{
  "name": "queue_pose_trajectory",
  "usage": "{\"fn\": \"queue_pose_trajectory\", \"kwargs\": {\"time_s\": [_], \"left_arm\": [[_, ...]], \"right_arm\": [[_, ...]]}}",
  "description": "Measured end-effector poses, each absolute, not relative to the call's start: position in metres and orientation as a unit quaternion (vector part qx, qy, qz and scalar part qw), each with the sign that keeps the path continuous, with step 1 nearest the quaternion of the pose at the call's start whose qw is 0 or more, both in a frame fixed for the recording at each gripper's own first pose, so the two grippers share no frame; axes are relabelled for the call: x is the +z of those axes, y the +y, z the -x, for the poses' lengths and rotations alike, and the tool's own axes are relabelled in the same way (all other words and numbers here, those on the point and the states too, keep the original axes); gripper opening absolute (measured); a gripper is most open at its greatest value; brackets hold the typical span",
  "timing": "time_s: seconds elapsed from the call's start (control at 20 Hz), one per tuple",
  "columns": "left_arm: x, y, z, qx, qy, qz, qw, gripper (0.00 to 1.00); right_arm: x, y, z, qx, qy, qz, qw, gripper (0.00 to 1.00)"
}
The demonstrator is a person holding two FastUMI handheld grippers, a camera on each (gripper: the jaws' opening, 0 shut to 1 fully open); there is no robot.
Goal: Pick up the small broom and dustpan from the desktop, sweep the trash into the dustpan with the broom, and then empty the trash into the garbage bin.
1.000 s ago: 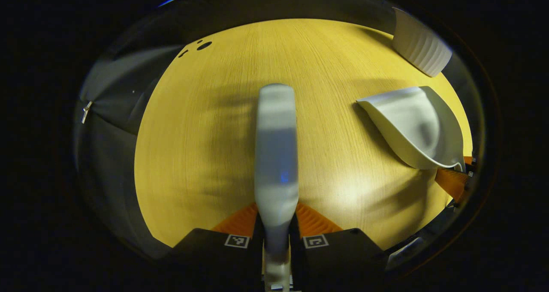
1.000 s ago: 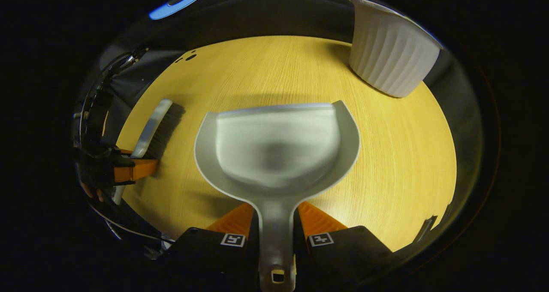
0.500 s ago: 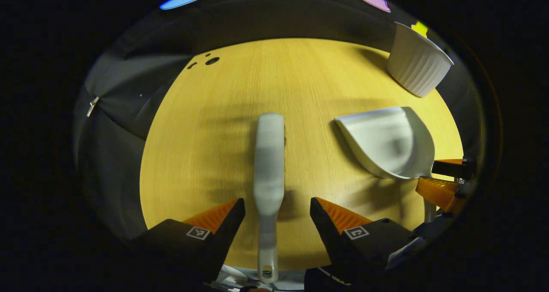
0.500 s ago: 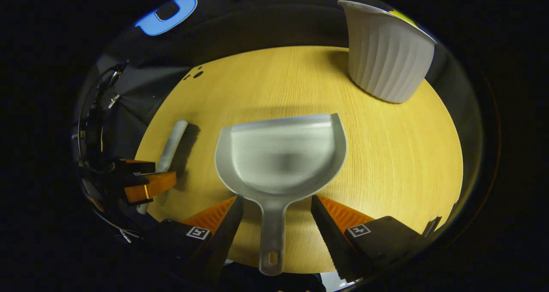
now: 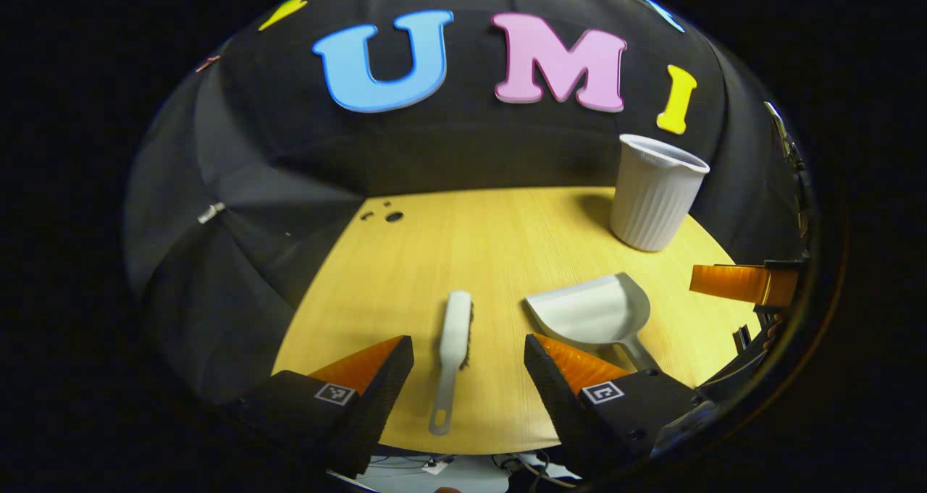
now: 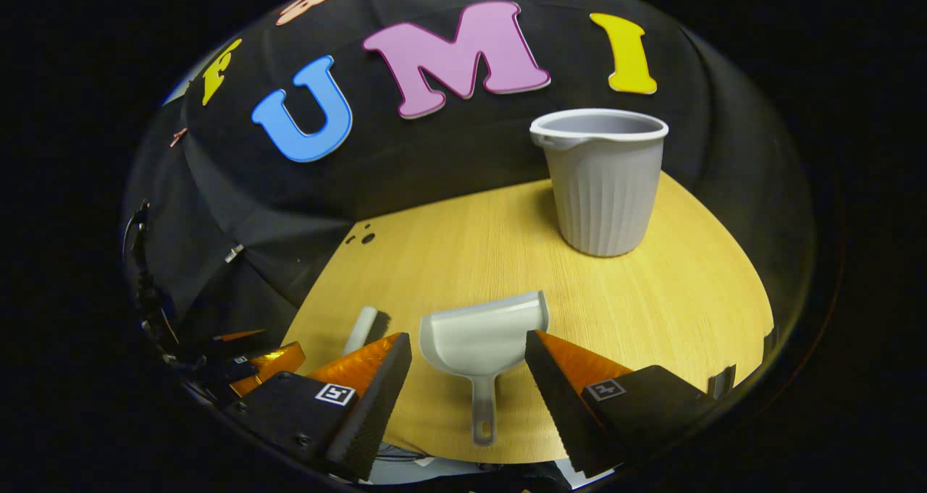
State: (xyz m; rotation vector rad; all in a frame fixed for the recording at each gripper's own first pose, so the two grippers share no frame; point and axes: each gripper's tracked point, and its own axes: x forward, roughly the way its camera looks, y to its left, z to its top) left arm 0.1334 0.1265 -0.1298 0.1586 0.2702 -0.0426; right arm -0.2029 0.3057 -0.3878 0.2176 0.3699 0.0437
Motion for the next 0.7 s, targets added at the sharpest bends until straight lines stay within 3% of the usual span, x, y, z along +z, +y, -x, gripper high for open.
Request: {"fn": "queue_pose_trajectory", "kwargs": {"time_s": [0.35,0.7], "left_arm": [[-0.105,0.133,-0.066,-0.017,0.021,-0.008,1.0,0.98],[-0.108,0.122,-0.039,-0.058,0.003,-0.036,0.998,0.98]], "right_arm": [[-0.371,0.313,0.277,0.022,0.142,-0.042,0.989,0.99],[-0.379,0.321,0.323,0.014,0.14,-0.015,0.99,0.99]]}}
